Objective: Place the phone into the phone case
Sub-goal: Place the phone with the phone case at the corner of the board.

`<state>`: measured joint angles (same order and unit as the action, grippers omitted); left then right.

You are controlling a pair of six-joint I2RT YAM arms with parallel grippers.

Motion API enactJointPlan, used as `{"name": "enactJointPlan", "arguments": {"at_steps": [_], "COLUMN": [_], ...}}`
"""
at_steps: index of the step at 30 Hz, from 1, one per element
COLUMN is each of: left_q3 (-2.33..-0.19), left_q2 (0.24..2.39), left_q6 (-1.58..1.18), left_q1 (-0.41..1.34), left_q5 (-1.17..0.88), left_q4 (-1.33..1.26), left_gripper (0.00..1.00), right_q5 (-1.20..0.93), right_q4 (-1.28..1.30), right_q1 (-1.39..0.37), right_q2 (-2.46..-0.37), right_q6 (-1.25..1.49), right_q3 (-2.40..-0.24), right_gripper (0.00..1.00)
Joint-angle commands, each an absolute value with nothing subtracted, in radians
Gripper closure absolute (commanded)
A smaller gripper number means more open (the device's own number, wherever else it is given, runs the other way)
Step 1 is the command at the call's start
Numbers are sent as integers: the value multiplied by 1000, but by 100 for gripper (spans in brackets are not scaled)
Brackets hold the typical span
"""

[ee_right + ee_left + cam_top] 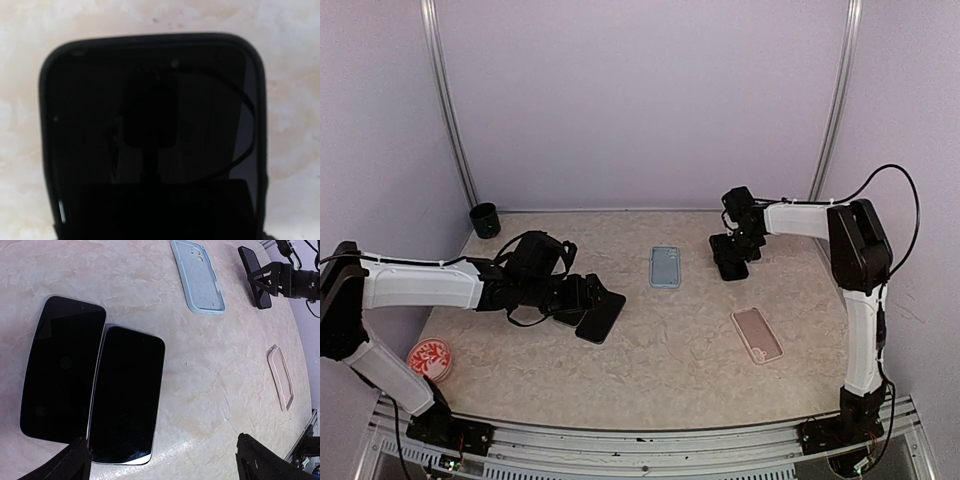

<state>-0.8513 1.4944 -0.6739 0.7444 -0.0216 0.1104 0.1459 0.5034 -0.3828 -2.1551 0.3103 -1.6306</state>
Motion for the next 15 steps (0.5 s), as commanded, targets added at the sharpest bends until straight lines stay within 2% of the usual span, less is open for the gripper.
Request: {"name": "enactJointPlan", "arguments": {"at_steps": [1,15], "left_q3": [-842,-849], "left_q2": [1497,1515], "left_q6": [-676,-682], "left_q1": [736,736], "left_q5": [-30,-38], "left_q4": [86,81], "left_gripper": [1,1], "right_q5": [163,196], "right_q4": [505,522], "right_q1": [-363,-360], "right_q2": [-2184,-2214], "right_q6": [339,415], "right_q3": [-1680,-1663], "right_gripper": [25,18]}}
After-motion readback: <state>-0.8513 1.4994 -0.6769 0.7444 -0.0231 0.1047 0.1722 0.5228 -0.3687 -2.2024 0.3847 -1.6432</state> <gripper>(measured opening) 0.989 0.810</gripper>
